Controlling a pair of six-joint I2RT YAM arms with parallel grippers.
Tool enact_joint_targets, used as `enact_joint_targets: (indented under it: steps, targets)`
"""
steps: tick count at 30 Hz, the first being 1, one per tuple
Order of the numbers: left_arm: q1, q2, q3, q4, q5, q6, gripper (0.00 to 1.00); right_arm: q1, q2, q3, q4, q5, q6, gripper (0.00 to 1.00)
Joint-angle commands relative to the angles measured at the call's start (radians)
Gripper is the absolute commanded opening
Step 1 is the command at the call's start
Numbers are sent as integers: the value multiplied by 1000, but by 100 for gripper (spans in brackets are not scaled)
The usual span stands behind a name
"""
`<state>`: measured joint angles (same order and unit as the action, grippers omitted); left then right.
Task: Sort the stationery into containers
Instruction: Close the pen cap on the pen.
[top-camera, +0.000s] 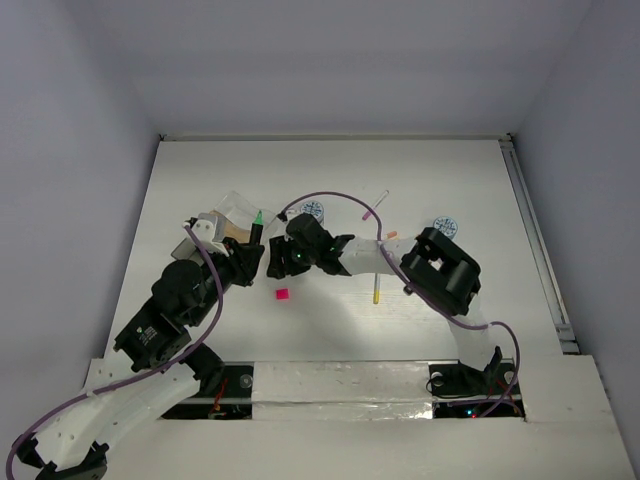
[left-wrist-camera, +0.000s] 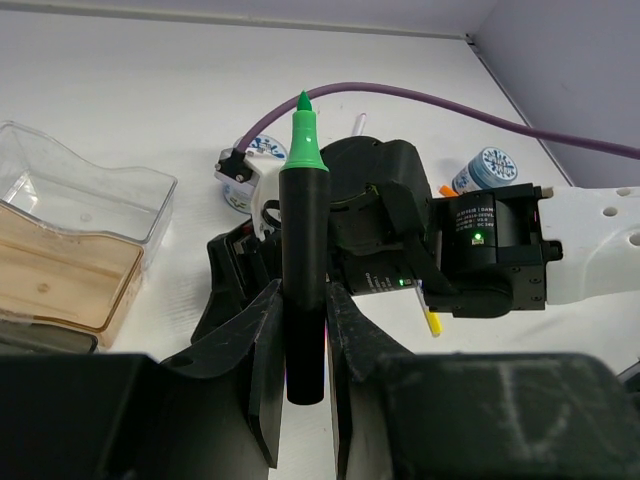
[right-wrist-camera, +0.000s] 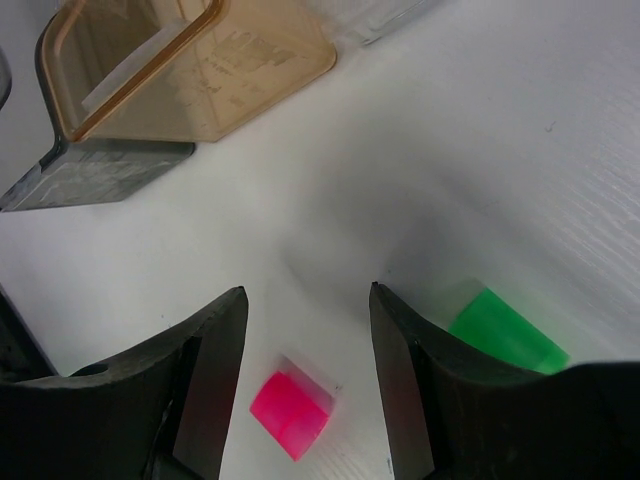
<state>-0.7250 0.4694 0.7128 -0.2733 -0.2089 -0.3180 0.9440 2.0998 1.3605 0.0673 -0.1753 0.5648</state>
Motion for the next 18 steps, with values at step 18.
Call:
enact_joint_targets:
  steps: [18]
  targets:
    - [1, -12, -1, 45, 23, 13, 0, 7, -127, -106, -64, 231, -32, 57]
